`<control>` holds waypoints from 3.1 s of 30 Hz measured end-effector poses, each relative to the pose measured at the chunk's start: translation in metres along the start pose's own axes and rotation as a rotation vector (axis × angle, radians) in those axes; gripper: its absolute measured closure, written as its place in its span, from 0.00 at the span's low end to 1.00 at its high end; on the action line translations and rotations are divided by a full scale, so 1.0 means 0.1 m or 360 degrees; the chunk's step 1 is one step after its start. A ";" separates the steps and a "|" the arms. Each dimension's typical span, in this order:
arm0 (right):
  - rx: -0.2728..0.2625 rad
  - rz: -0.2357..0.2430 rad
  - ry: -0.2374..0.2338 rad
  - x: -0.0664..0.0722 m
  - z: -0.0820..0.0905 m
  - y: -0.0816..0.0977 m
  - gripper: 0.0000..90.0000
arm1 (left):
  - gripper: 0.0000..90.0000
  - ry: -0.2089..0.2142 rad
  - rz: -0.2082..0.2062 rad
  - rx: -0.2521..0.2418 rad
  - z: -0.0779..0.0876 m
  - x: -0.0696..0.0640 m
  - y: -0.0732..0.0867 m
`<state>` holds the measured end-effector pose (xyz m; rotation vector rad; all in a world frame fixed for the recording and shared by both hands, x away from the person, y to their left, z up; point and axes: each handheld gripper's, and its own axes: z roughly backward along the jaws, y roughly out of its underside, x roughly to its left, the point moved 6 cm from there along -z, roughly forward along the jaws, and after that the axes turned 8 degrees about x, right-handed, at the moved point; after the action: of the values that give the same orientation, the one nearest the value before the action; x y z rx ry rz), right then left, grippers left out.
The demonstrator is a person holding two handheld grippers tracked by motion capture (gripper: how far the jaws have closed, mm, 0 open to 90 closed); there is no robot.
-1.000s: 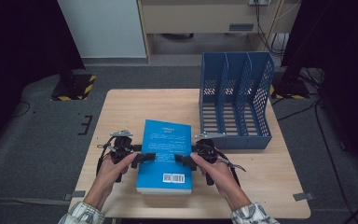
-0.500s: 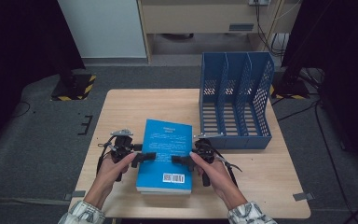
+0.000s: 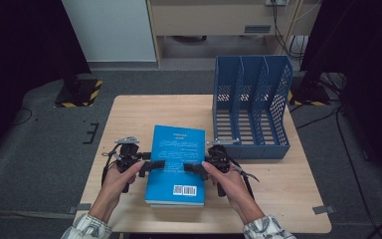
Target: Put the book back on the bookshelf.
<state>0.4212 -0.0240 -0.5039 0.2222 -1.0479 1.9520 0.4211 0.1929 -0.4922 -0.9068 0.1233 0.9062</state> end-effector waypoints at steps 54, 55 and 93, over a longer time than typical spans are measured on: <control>-0.0154 0.0160 0.0141 0.22 0.33 -0.68 0.37 | 0.43 -0.0180 -0.0086 -0.0137 0.48 -0.03 -0.51; -0.0154 0.0164 0.0146 0.23 0.34 -0.69 0.37 | 0.43 -0.0182 -0.0087 -0.0135 0.48 -0.03 -0.52; -0.0233 0.0299 0.0263 0.28 0.42 -0.98 0.47 | 0.50 -0.0324 -0.0162 -0.0163 0.59 -0.01 -0.79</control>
<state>0.4701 -0.0126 -0.4058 -0.1209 -1.1283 2.0097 0.4626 0.2126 -0.4044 -0.9015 -0.1442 0.9104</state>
